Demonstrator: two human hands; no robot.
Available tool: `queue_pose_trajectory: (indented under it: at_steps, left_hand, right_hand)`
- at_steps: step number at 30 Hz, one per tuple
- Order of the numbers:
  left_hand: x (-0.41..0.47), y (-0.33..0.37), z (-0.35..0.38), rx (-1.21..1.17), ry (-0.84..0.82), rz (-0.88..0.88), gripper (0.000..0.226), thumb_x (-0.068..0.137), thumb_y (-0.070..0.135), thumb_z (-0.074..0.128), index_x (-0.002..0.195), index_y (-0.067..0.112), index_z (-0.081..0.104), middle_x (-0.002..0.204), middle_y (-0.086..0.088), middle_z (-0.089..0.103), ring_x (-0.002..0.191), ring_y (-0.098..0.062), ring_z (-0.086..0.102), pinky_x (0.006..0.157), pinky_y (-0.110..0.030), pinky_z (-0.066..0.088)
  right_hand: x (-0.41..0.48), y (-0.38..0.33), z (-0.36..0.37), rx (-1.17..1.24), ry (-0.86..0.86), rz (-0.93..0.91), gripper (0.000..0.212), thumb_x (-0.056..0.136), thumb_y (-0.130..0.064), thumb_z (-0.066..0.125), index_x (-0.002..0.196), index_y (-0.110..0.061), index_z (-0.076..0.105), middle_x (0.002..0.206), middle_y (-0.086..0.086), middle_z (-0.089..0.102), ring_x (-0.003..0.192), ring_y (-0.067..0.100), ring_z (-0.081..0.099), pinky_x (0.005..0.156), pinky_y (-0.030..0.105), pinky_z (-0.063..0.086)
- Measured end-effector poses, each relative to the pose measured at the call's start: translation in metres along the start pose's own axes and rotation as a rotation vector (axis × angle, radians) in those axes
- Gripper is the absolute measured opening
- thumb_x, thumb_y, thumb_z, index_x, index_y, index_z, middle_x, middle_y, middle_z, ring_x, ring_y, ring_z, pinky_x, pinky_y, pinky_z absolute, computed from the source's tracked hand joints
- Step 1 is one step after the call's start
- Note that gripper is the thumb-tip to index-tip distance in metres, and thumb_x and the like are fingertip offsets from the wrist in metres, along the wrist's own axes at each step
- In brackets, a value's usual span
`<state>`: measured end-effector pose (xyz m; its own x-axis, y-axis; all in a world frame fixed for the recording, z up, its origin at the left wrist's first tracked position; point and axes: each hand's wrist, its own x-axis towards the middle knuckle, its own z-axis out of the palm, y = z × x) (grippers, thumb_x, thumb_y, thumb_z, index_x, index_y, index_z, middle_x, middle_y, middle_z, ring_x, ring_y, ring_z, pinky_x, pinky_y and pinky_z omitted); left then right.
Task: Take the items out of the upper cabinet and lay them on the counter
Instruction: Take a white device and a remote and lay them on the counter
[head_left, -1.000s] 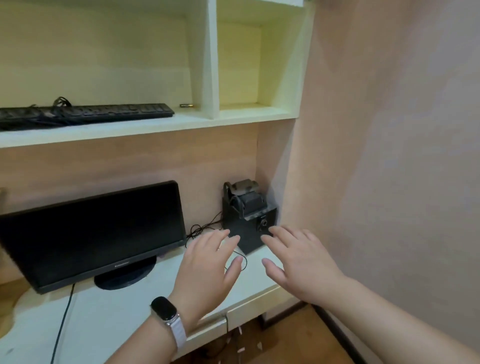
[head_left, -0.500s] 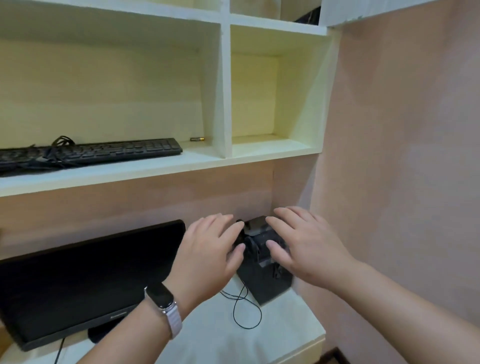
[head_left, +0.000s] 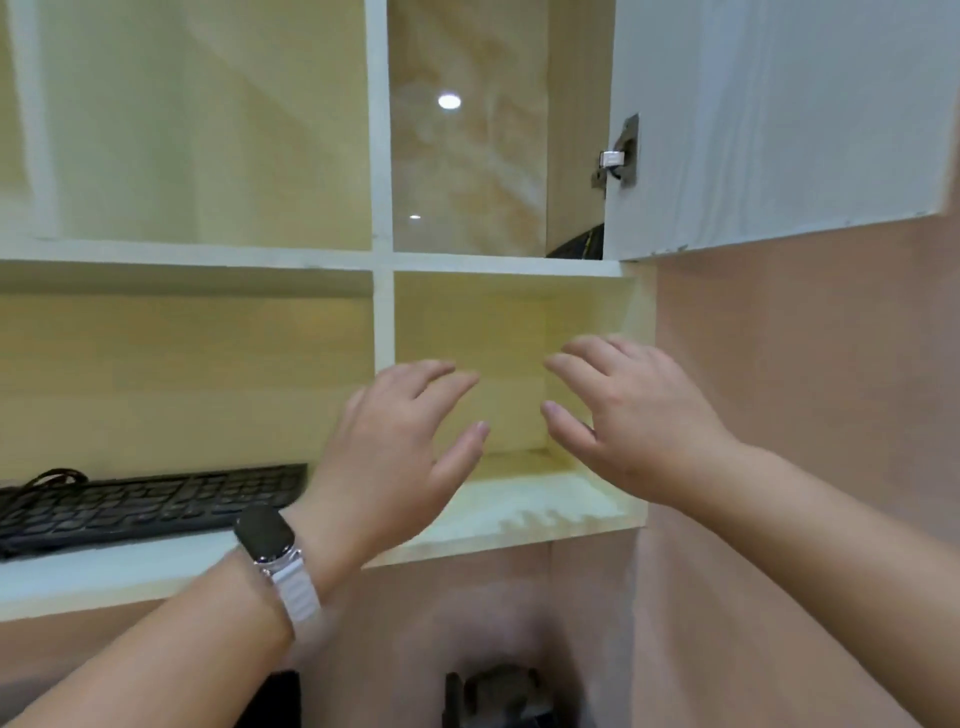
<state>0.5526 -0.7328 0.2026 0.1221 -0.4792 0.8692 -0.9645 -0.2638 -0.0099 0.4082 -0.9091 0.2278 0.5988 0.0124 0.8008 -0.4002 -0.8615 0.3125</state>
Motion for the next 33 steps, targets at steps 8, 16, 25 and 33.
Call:
queue_pose_trajectory:
  at_steps: [8,16,25,33]
  left_hand:
    - [0.126,-0.001,-0.022,0.028,0.072,0.080,0.051,0.086,0.047,0.047,0.128,0.020,0.058,0.125,0.000,0.058,0.118,-0.018,0.050,0.101,-0.031,0.038]
    - [0.224,-0.009,-0.039,0.337,-0.301,0.117,0.044,0.094,0.043,0.048,0.135,0.026,0.049,0.130,0.002,0.053,0.116,-0.019,0.051,0.087,-0.028,0.038]
    - [0.254,-0.017,-0.008,0.752,-0.759,-0.044,0.047,0.096,0.041,0.045,0.132,0.011,0.051,0.127,-0.010,0.060,0.113,-0.029,0.056,0.076,-0.028,0.037]
    - [0.254,-0.017,-0.002,0.754,-0.915,-0.116,0.043,0.102,0.034,0.035,0.113,0.002,0.062,0.098,-0.008,0.055,0.085,-0.025,0.048,0.062,-0.019,0.037]
  right_hand:
    - [0.104,0.037,-0.015,-0.051,0.029,-0.002,0.056,0.087,-0.051,0.026,0.115,-0.015,0.059,0.113,0.007,0.061,0.104,0.030,0.053,0.082,0.039,0.043]
    - [0.189,0.063,-0.031,-0.188,-0.381,0.025,0.035,0.094,-0.034,0.043,0.126,-0.021,0.050,0.111,0.004,0.057,0.104,0.030,0.057,0.067,0.035,0.042]
    - [0.219,0.058,-0.012,-0.525,-0.756,0.024,0.022,0.091,-0.010,0.054,0.111,-0.012,0.062,0.089,0.004,0.053,0.086,0.032,0.054,0.072,0.038,0.047]
    - [0.221,0.055,-0.006,-0.457,-0.771,0.074,0.023,0.091,-0.003,0.049,0.069,-0.008,0.053,0.074,0.006,0.052,0.082,0.031,0.057,0.074,0.038,0.049]
